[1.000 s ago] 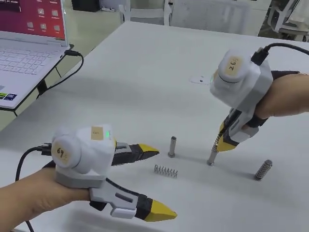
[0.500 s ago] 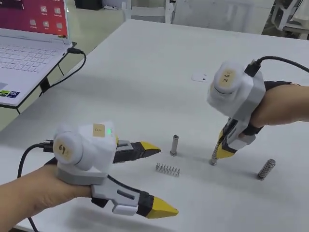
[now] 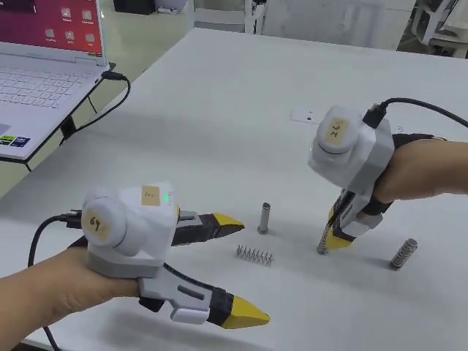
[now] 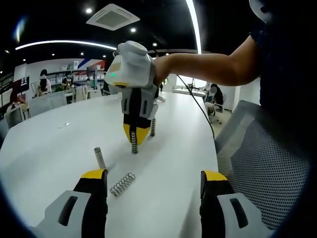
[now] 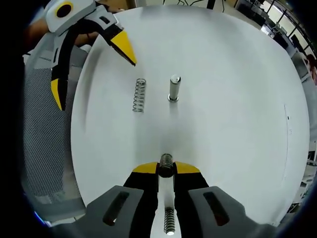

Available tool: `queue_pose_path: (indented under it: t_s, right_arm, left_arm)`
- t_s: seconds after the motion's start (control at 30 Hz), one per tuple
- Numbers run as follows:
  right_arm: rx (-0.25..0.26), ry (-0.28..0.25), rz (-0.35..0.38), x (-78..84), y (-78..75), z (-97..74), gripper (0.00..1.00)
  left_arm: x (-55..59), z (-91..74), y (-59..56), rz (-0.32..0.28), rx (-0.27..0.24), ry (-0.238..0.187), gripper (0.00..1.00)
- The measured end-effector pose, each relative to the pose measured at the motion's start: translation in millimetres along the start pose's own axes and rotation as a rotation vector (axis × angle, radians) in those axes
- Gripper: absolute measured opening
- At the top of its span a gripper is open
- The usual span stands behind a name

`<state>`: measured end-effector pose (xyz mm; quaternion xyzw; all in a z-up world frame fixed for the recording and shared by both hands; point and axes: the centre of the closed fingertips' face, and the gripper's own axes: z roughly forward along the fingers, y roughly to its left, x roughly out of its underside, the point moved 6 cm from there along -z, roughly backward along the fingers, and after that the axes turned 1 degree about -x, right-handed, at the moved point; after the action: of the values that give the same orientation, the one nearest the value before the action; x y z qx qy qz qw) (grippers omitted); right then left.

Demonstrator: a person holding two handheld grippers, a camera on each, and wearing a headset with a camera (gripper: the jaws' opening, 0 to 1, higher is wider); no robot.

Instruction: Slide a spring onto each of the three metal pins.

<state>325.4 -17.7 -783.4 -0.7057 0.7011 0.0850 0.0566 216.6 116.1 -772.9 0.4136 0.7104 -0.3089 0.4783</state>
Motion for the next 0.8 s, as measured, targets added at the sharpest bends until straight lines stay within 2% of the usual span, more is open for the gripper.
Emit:
queue_pose_path:
  t_s: [0.7, 0.8]
  right_arm:
    - [-0.009, 0.002, -0.002, -1.3, 0.1, 2.4, 0.09]
    - [-0.006, 0.006, -0.009, -0.6, 0.4, 3.4, 0.13]
  left_arm:
    - [0.8, 0.4, 0.7, 0.0, 0.003, 0.005, 0.72]
    - [1.0, 0.3, 0.6, 0.0, 0.004, 0.007, 0.72]
